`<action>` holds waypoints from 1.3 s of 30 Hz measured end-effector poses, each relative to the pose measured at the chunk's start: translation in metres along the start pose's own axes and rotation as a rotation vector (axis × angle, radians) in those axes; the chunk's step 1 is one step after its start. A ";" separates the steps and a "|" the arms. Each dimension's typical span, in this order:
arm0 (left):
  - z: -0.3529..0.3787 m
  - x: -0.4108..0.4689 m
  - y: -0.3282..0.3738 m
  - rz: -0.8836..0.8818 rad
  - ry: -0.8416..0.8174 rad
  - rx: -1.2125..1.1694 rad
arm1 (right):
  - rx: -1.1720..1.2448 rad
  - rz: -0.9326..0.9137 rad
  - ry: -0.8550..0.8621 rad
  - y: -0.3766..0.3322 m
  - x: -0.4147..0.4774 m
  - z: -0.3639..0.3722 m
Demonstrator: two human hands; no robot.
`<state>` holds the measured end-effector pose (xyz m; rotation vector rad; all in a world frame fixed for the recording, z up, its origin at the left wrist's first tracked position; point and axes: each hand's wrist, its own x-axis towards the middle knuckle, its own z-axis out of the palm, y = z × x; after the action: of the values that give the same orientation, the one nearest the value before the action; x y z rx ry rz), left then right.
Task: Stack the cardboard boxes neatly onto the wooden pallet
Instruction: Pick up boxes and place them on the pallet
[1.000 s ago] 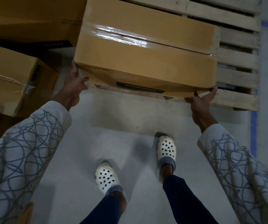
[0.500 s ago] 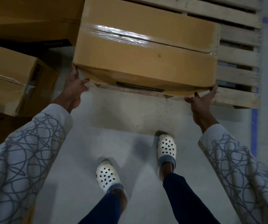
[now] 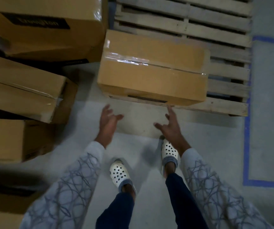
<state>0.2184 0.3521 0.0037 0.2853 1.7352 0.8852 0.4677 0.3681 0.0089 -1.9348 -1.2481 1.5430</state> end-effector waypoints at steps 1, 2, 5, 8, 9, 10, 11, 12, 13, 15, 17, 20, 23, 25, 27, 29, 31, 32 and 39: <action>0.000 -0.030 0.010 0.008 -0.028 -0.017 | -0.005 -0.004 -0.027 -0.018 -0.022 0.009; -0.002 -0.060 0.022 0.023 -0.054 -0.028 | -0.008 -0.010 -0.050 -0.036 -0.042 0.017; -0.017 -0.130 0.067 0.029 -0.106 0.005 | -0.016 -0.008 -0.066 -0.101 -0.092 0.033; -0.037 -0.162 0.111 0.059 -0.110 0.041 | -0.023 -0.013 -0.050 -0.162 -0.120 0.047; -0.044 -0.165 0.125 0.071 -0.106 0.061 | -0.026 -0.017 -0.049 -0.180 -0.124 0.050; -0.050 -0.164 0.139 0.083 -0.098 0.079 | -0.021 -0.018 -0.049 -0.196 -0.124 0.054; -0.056 -0.159 0.152 0.089 -0.086 0.093 | -0.005 -0.017 -0.049 -0.213 -0.123 0.057; -0.061 -0.154 0.165 0.087 -0.075 0.104 | 0.021 -0.011 -0.049 -0.228 -0.119 0.060; -0.064 -0.145 0.180 0.082 -0.066 0.113 | 0.039 -0.014 -0.053 -0.242 -0.113 0.062; -0.070 -0.123 0.211 0.082 -0.045 0.125 | 0.037 -0.034 -0.073 -0.269 -0.095 0.066; -0.074 -0.099 0.242 0.069 -0.002 0.124 | -0.016 -0.083 -0.118 -0.294 -0.070 0.069; -0.079 -0.060 0.288 0.086 0.003 0.087 | -0.052 -0.144 -0.141 -0.337 -0.026 0.075; -0.093 -0.016 0.327 0.136 0.007 0.035 | -0.101 -0.211 -0.129 -0.377 0.027 0.090; -0.109 0.014 0.347 0.130 0.035 -0.037 | -0.125 -0.222 -0.132 -0.396 0.062 0.104; -0.134 0.051 0.359 0.118 0.073 -0.078 | -0.157 -0.232 -0.117 -0.412 0.095 0.125; -0.166 0.101 0.369 0.120 0.147 0.011 | -0.188 -0.253 -0.085 -0.423 0.129 0.152; -0.199 0.163 0.371 0.113 0.251 0.137 | -0.247 -0.280 -0.066 -0.431 0.164 0.182; -0.215 0.195 0.369 0.108 0.313 0.217 | -0.283 -0.288 -0.060 -0.432 0.183 0.196; -0.305 0.354 0.399 0.063 0.656 0.525 | -0.402 -0.015 0.283 -0.422 0.287 0.262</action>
<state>-0.2783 0.7102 0.0530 0.4250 2.5818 0.5784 0.0591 0.7680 0.0637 -2.2817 -1.5225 1.0166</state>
